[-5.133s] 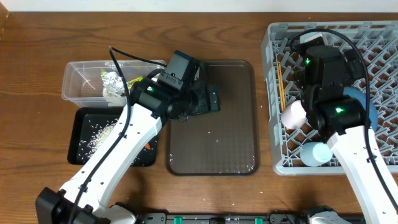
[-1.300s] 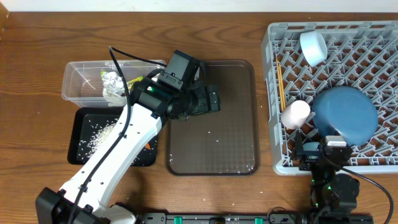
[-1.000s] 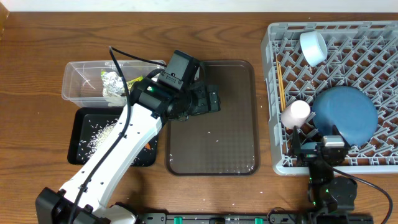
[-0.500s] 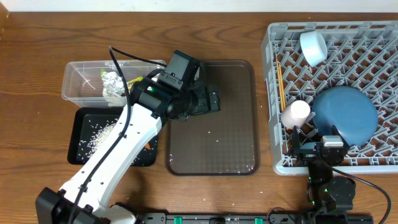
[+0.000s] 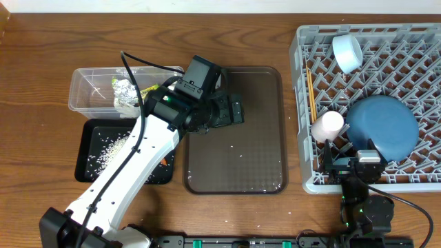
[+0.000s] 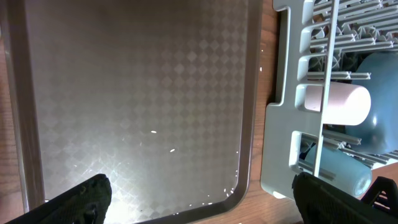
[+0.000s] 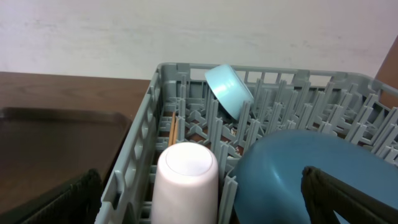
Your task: Sort waste into correct bins and load items into the dishwasher rack
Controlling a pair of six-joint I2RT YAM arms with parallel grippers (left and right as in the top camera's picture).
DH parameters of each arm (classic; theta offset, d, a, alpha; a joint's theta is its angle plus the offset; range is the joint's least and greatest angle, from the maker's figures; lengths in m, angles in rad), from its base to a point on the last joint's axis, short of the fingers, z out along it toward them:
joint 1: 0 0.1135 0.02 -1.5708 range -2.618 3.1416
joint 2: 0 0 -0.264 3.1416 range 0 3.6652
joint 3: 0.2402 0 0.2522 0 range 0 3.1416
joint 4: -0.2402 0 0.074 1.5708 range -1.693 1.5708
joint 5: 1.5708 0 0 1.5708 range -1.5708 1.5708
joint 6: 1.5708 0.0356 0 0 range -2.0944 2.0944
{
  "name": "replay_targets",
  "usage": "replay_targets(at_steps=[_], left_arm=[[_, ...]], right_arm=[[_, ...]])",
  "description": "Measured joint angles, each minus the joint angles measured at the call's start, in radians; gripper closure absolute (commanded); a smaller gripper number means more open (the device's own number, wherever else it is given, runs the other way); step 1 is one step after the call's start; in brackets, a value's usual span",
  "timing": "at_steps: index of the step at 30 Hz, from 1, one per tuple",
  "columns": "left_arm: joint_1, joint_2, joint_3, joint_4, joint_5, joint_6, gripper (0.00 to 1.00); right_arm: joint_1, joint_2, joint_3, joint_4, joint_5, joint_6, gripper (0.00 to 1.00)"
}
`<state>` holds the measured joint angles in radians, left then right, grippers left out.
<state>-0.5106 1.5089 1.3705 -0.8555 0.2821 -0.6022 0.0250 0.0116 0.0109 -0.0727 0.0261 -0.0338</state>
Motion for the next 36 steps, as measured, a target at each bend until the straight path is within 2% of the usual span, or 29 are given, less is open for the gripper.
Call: replay_targets(at_steps=[20, 27, 36], left_arm=[[0.0, -0.024, 0.0, 0.0, 0.0, 0.0, 0.05], [0.0, -0.296, 0.0, 0.001, -0.003, 0.0, 0.05], [0.056, -0.8, 0.011, -0.051, -0.163, 0.0, 0.05]], right_arm=[[0.0, 0.0, 0.0, 0.0, 0.0, 0.0, 0.01], [0.0, 0.0, 0.0, 0.0, 0.0, 0.0, 0.01], [0.0, 0.0, 0.0, 0.001, 0.0, 0.0, 0.01]])
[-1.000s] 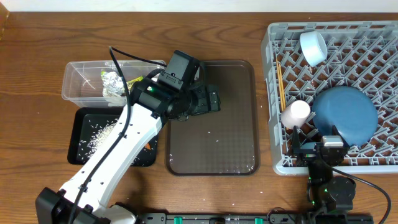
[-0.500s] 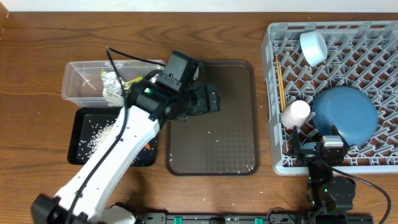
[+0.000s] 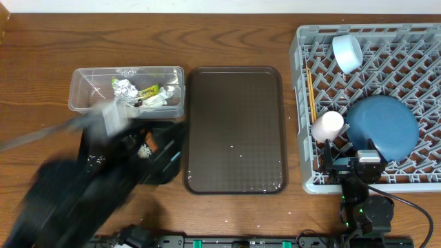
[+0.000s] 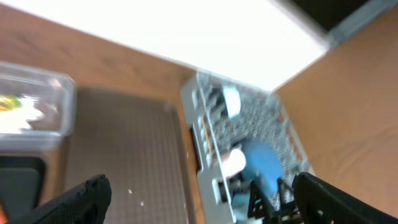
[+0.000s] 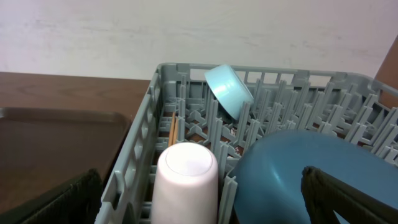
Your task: Sort waste into correct bins and load items into the dishwasher rack
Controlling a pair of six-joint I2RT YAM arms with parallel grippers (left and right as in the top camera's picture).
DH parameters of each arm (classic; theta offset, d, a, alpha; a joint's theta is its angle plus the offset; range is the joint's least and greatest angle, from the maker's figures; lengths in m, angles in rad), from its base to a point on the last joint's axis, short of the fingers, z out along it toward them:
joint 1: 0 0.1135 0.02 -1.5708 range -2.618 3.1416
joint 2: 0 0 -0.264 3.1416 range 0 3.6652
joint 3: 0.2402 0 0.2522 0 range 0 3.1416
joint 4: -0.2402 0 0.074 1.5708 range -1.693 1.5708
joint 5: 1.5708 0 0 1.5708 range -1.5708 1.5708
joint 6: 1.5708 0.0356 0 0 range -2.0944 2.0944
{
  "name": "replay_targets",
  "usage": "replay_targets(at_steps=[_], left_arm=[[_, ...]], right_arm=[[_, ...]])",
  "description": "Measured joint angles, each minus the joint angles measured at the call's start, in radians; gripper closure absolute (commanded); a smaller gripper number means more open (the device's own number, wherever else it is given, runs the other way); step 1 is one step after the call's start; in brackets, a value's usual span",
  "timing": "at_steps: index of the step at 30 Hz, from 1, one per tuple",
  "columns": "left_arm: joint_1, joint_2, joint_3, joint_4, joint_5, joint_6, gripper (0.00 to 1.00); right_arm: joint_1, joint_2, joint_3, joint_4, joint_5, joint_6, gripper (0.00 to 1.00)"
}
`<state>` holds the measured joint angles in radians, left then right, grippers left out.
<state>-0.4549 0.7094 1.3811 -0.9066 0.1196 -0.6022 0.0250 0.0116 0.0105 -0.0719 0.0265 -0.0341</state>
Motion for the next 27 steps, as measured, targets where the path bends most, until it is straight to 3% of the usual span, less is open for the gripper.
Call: replay_targets(at_steps=[10, 18, 27], left_arm=[[0.029, -0.42, 0.011, -0.262, -0.177, 0.0, 0.04], [0.058, -0.575, -0.058, -0.347, -0.243, 0.0, 0.05], [0.118, -0.686, -0.259, -0.345, -0.29, 0.0, 0.05]], right_arm=[[0.0, 0.0, -0.001, 0.002, 0.0, 0.0, 0.01], [0.0, 0.0, -0.001, 0.002, 0.0, 0.0, 0.01], [0.0, 0.0, -0.001, 0.002, 0.0, 0.0, 0.01]])
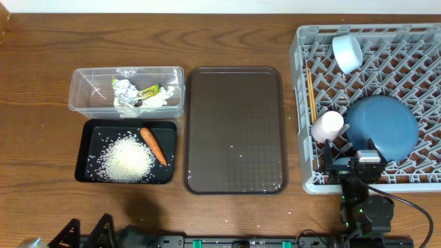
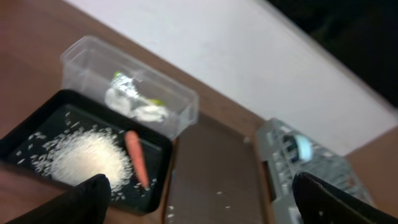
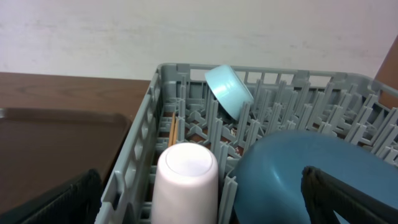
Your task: Sort waste into correct bins and load items into the dishwasher rack
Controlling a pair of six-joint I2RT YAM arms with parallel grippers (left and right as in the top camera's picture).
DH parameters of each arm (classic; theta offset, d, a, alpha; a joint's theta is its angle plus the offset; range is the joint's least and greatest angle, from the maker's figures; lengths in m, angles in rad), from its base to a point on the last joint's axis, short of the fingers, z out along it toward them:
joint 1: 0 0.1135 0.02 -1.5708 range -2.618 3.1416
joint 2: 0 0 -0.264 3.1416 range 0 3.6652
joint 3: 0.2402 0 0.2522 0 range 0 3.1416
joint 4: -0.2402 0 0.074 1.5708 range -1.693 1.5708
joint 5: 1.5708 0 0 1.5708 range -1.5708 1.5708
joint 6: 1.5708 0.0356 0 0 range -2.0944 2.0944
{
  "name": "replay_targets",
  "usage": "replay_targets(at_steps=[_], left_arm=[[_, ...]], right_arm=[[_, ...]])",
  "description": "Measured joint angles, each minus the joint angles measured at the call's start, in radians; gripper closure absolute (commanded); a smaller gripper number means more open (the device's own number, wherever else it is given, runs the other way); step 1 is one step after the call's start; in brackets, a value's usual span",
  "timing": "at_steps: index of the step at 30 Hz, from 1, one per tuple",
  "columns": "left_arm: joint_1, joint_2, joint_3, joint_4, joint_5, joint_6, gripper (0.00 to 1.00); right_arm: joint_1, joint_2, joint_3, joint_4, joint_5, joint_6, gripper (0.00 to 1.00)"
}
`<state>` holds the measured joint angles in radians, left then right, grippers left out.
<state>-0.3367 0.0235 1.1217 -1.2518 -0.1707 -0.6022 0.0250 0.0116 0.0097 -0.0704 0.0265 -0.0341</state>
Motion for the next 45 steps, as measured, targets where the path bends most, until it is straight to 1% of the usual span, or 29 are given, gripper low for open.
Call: replay_targets(at_steps=[3, 7, 11, 14, 22, 24, 26, 29, 38, 45], left_arm=[[0.025, -0.016, -0.068, 0.026, -0.003, 0.0, 0.05], [0.068, -0.018, -0.17, 0.159, -0.01, 0.0, 0.05], [0.134, -0.018, -0.304, 0.378, -0.01, -0.001, 0.05], [0.18, -0.019, -0.415, 0.555, 0.018, -0.001, 0.05], [0.267, -0.017, -0.699, 1.012, 0.184, 0.0, 0.05], [0.276, -0.017, -0.75, 1.078, 0.214, 0.0, 0.05], [0.282, -0.017, -0.791, 1.129, 0.234, 0.0, 0.05], [0.288, -0.017, -0.842, 1.159, 0.251, 0.0, 0.05], [0.29, -0.017, -0.926, 1.167, 0.267, 0.0, 0.05], [0.29, -0.017, -1.035, 1.166, 0.269, 0.0, 0.05]], right_arm=[[0.0, 0.0, 0.0, 0.0, 0.0, 0.0, 0.01], [0.0, 0.0, 0.0, 0.0, 0.0, 0.0, 0.01], [0.0, 0.0, 0.0, 0.0, 0.0, 0.0, 0.01], [0.0, 0.0, 0.0, 0.0, 0.0, 0.0, 0.01], [0.0, 0.0, 0.0, 0.0, 0.0, 0.0, 0.01], [0.0, 0.0, 0.0, 0.0, 0.0, 0.0, 0.01], [0.0, 0.0, 0.0, 0.0, 0.0, 0.0, 0.01], [0.0, 0.0, 0.0, 0.0, 0.0, 0.0, 0.01], [0.0, 0.0, 0.0, 0.0, 0.0, 0.0, 0.01], [0.0, 0.0, 0.0, 0.0, 0.0, 0.0, 0.01]])
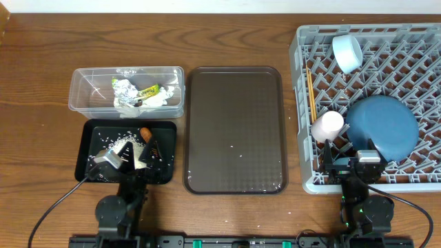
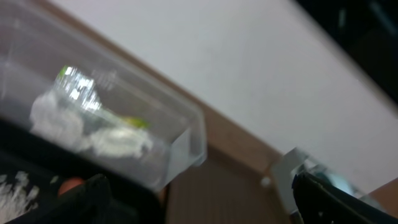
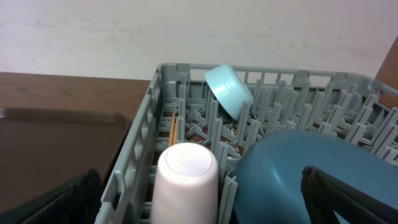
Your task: Sort waste into correct bins and load items into the dishwasher rack
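My left gripper [image 1: 140,153] sits open and empty, low over the near part of the black tray [image 1: 93,131] of rice, partly covering the carrot [image 1: 145,132]. Its blurred wrist view shows the clear bin [image 2: 112,124] of foil and wrappers ahead. The clear bin [image 1: 127,89] lies behind the black tray. My right gripper [image 1: 349,153] rests open at the front edge of the grey rack [image 1: 303,103]. In the rack stand a white cup [image 3: 185,174], a blue plate [image 3: 292,174], a light-blue bowl [image 3: 227,90] and chopsticks [image 3: 172,130].
A brown serving tray [image 1: 234,127] with a few specks on it lies between the bins and the rack. Bare wooden table [image 1: 41,138] surrounds everything. A white wall runs along the far edge.
The left arm was almost out of the overhead view at the bottom left, its camera high above the bins. Now it sits folded at the front with its open gripper low over the black tray.
At first my left gripper hung open over the brown tray's far left corner. Then the arm was a blur across the black tray, then almost gone from the overhead view, and now it is folded at the front. The right arm stayed parked throughout.
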Controlling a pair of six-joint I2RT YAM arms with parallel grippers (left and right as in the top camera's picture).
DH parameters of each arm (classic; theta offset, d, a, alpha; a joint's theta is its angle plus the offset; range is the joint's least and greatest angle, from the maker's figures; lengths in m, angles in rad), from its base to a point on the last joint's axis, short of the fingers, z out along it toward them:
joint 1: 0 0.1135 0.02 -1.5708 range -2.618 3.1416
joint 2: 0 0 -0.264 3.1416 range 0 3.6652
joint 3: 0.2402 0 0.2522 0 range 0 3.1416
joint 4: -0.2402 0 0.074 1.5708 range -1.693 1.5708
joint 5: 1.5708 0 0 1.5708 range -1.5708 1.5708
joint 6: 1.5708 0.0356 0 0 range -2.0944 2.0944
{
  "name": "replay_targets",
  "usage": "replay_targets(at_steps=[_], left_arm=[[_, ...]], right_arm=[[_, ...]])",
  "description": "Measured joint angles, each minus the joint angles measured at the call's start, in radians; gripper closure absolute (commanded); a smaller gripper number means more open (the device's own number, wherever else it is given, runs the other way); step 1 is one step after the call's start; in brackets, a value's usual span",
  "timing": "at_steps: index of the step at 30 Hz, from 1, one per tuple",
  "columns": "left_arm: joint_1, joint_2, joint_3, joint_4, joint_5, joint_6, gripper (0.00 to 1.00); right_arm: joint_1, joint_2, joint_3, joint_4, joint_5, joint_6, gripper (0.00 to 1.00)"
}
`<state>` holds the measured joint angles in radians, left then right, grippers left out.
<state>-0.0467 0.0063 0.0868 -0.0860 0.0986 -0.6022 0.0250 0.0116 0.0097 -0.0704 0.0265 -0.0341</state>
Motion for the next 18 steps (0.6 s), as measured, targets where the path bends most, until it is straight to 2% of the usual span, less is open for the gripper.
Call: replay_targets(at_steps=[11, 15, 18], left_arm=[[0.0, 0.001, -0.053, 0.036, 0.0, 0.013, 0.05], [0.0, 0.001, -0.053, 0.036, 0.0, 0.076, 0.05], [0.0, 0.001, -0.053, 0.036, 0.0, 0.171, 0.04]], right_arm=[[0.0, 0.0, 0.0, 0.0, 0.0, 0.0, 0.01], [0.0, 0.0, 0.0, 0.0, 0.0, 0.0, 0.01], [0.0, 0.0, 0.0, 0.0, 0.0, 0.0, 0.01]])
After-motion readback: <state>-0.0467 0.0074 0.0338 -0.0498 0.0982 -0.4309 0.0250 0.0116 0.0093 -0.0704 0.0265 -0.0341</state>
